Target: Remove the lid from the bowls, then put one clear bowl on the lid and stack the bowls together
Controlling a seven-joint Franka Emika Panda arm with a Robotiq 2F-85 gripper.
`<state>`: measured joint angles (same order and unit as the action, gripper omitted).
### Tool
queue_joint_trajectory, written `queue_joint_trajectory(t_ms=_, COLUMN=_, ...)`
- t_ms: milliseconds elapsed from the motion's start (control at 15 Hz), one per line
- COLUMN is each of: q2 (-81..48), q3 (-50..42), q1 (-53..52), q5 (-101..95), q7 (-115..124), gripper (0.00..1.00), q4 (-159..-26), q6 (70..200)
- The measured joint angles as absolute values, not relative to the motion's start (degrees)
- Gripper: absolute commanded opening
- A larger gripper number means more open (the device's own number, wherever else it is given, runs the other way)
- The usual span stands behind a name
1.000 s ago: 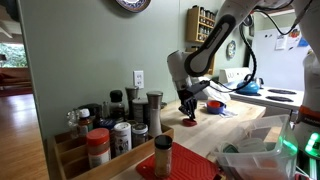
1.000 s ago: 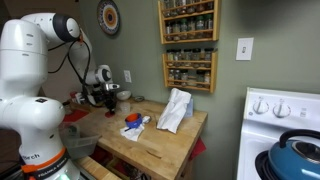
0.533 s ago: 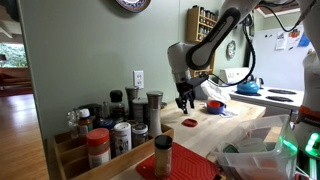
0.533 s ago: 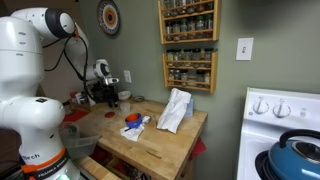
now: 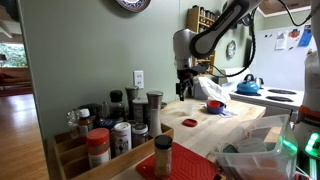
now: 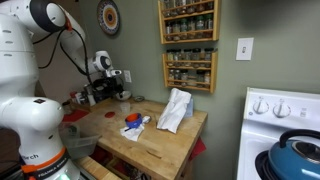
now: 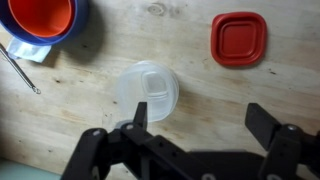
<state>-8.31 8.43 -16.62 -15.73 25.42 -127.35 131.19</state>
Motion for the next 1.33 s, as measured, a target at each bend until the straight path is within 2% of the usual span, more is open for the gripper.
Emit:
queue_joint_trajectory(t_ms=133, q2=-8.7, q3=8.4, q1=-15.4, q5=-15.3, q7=22.0, gripper=1.0, q4=-128.1, q6=133.4)
queue_joint_trajectory(t_ms=267, q2=-9.4, q3=8.4, q1=-14.3, q5=-14.5, q7=18.9, gripper=0.82, q4=-128.7, q6=134.9)
queue_joint_trajectory(t_ms=333, q2=-9.6, q3=8.4, q1=-13.8, q5=-14.0, q7=17.6, gripper=0.68, q4=-128.9, q6=135.6)
queue_joint_trajectory(t_ms=400, q2=-9.9, q3=8.4, q1=-13.4, q5=-13.5, q7=16.4, gripper=0.58, q4=-129.1, q6=136.1)
queue_joint_trajectory(t_ms=867, q2=-11.2, q3=8.4, q1=-12.3, q5=-10.4, q7=11.4, gripper=0.04, q4=-129.4, q6=136.7)
queue_joint_trajectory(t_ms=1000, q2=-11.5, q3=8.4, q1=-12.2, q5=-10.2, q7=11.1, gripper=0.0, q4=-129.4, q6=136.8)
queue_joint_trajectory(t_ms=1333, q2=-11.0, q3=8.1, q1=-12.0, q5=-9.9, q7=11.2, gripper=0.0, q4=-129.5, q6=138.2)
